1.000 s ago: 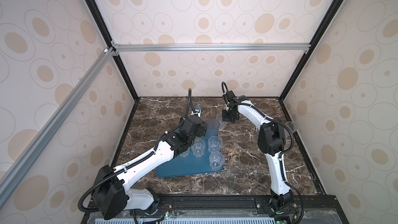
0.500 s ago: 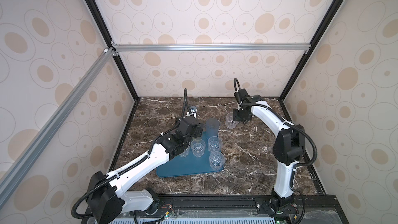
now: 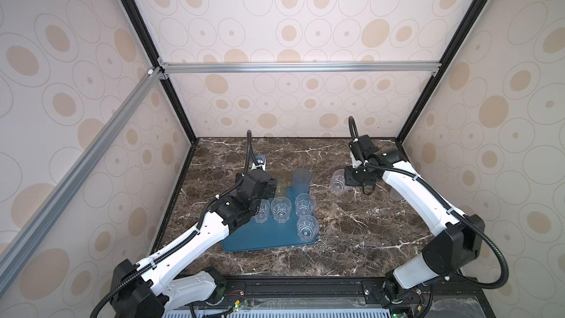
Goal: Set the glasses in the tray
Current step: 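Carry the clear cup to the tray edge with the right gripper, then lower the clear cup onto the tray and open the right gripper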
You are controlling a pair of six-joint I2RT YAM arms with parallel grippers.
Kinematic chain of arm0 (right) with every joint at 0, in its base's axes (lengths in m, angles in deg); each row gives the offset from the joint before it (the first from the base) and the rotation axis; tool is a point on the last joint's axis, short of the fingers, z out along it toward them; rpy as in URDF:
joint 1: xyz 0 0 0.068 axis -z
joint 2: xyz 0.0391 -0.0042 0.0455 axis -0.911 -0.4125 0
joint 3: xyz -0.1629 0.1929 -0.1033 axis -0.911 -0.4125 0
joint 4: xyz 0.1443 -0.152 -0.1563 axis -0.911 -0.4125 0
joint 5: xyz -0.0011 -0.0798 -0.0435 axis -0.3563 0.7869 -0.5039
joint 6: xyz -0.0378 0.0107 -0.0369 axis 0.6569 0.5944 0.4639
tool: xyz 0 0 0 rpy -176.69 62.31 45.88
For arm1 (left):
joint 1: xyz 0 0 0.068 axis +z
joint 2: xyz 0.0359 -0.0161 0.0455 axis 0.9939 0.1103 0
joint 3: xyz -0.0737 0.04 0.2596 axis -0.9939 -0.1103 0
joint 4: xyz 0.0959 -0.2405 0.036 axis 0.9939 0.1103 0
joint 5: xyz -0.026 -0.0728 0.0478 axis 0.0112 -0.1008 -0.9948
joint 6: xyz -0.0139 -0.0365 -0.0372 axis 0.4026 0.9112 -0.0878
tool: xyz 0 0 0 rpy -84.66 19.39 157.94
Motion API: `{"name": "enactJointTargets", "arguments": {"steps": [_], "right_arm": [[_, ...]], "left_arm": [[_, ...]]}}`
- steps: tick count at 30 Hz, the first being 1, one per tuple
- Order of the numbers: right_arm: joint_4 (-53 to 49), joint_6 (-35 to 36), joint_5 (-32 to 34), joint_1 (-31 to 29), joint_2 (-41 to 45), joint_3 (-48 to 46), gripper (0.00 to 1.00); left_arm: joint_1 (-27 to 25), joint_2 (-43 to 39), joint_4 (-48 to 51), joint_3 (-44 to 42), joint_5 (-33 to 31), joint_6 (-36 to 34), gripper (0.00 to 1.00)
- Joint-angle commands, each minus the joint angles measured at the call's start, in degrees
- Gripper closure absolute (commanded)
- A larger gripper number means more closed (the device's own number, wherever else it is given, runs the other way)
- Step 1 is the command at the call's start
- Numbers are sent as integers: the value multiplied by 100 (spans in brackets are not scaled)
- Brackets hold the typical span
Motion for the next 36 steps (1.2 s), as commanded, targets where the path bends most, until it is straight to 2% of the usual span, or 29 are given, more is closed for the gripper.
{"name": "enactJointTargets", "arguments": {"steps": [1, 7, 12, 18, 22, 27, 36], "right_arm": [[-462, -161, -40, -330, 411, -137, 100], [-983, -408, 118, -944, 769, 12, 100], [-1284, -546, 170, -1625, 671, 502, 100], [-950, -772, 25, -2836, 30, 908, 100], [-608, -845, -76, -3438, -590, 1086, 100], [-261, -908, -186, -3800, -1215, 1121, 100], [42, -810, 100, -3988, -1957, 1051, 100]], "left_arm": [[178, -273, 465, 22, 54, 353, 7], [378, -561, 686, -125, 252, 540, 8], [459, -579, 948, -6, 241, 601, 8], [686, -747, 1052, -55, 150, 588, 9], [1138, -870, 1062, -245, 130, 670, 10], [1728, -1028, 1031, -536, 663, 966, 13], [1911, -1066, 911, -770, 882, 1025, 14]]}}
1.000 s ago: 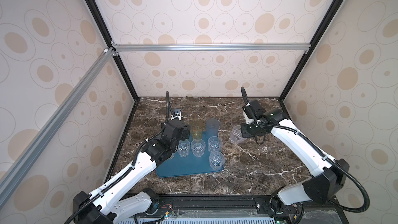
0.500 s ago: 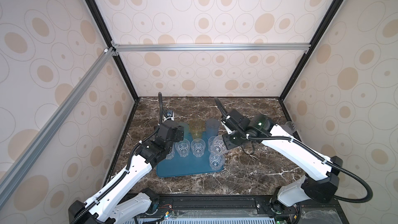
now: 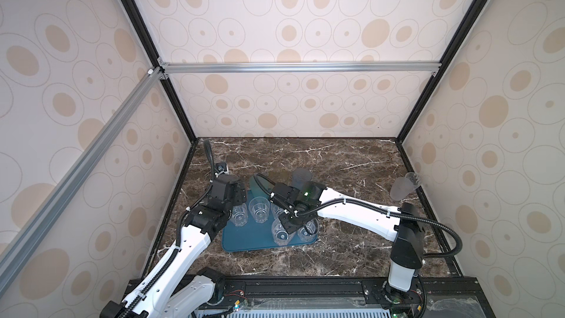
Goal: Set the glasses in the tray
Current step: 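Lower the clear cup onto the tray and open the right gripper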
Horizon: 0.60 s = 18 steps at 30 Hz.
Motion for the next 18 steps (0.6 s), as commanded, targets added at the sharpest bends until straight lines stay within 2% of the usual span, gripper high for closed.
{"name": "enactJointTargets", "arguments": {"steps": [1, 18], "right_arm": [[139, 28, 252, -45, -131, 67, 100], [302, 262, 653, 16, -759, -179, 100]], "left_arm": [[76, -61, -22, 3, 90, 139, 14], [90, 22, -92, 19, 286, 66, 14]]}}
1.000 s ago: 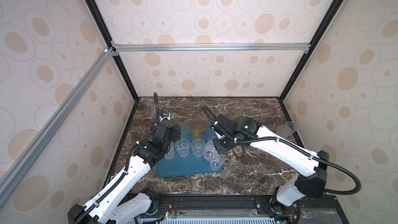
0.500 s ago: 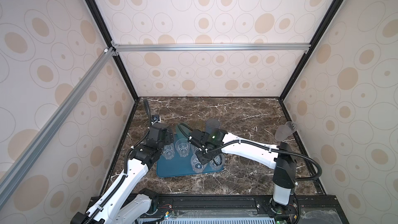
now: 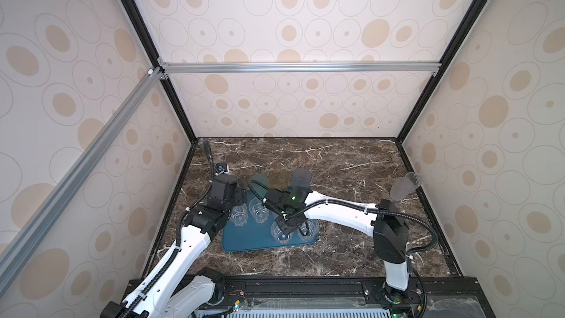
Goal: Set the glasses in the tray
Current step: 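Lower the clear cup onto the tray and open the right gripper, then move the right gripper to the frosted cup by the far wall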
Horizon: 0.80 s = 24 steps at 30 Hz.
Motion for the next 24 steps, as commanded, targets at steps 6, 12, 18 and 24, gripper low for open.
{"name": "enactJointTargets", "arguments": {"steps": [6, 12, 18, 24], "right_arm": [[-28, 57, 59, 7, -109, -128, 92], [-347, 133, 76, 9, 55, 189, 67], [-710, 233, -13, 253, 535, 601, 60], [-661, 264, -37, 1150, 1304, 556, 61]], "left_arm": [[46, 51, -94, 57, 90, 55, 15], [46, 91, -74, 174, 95, 30, 15], [46, 202, -64, 454, 105, -56, 16], [-344, 430, -496, 667, 407, -57, 22]]}}
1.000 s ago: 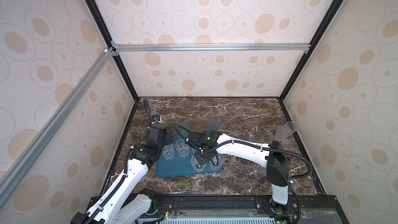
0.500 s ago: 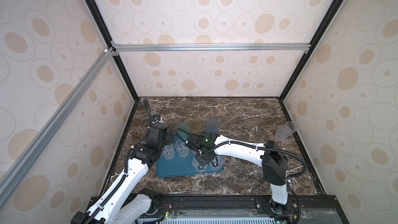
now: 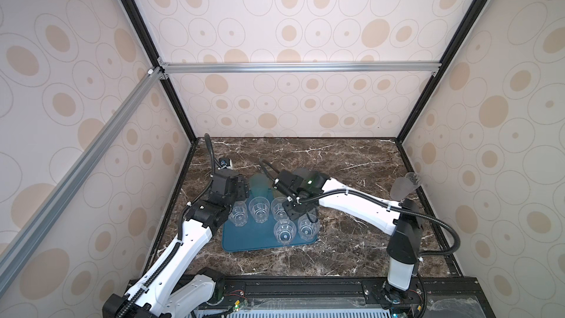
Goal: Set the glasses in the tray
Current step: 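Move the right gripper to the frosted cup by the far wall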
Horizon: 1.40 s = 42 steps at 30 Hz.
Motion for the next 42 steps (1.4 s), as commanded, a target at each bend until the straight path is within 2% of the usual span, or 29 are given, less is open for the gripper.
{"name": "enactJointTargets", "arguments": {"steps": [1, 4, 6, 9, 15, 21, 25, 29, 42], "right_arm": [[-116, 25, 54, 598, 634, -57, 60], [177, -3, 101, 1256, 1063, -459, 60], [383, -22, 110, 1804, 1358, -800, 60], [628, 36, 136, 2614, 1733, -1182, 60], [823, 262, 221, 4366, 1949, -1828, 57], [950, 352, 150, 5603, 1903, -2202, 46], [906, 389, 344, 6003, 1680, -2164, 43], [957, 442, 479, 6142, 1432, -2099, 43], [1055, 634, 586, 6267, 326, -1606, 49]], "left_arm": [[-432, 137, -440, 307, 49, -70, 22], [-1177, 376, -1021, 336, -258, -345, 22], [-1793, 699, -1423, 437, -475, -648, 21], [-2425, 1304, -1841, 753, -640, -965, 19], [-3153, 2779, -2385, 1664, -347, -1474, 16], [-3490, 4107, -2190, 2879, -85, -1731, 15], [-3605, 4783, -1934, 3506, 86, -1821, 14], [-3693, 5219, -1736, 3869, 103, -1915, 14], [-3734, 5454, -1656, 3765, -125, -2078, 13]]}}
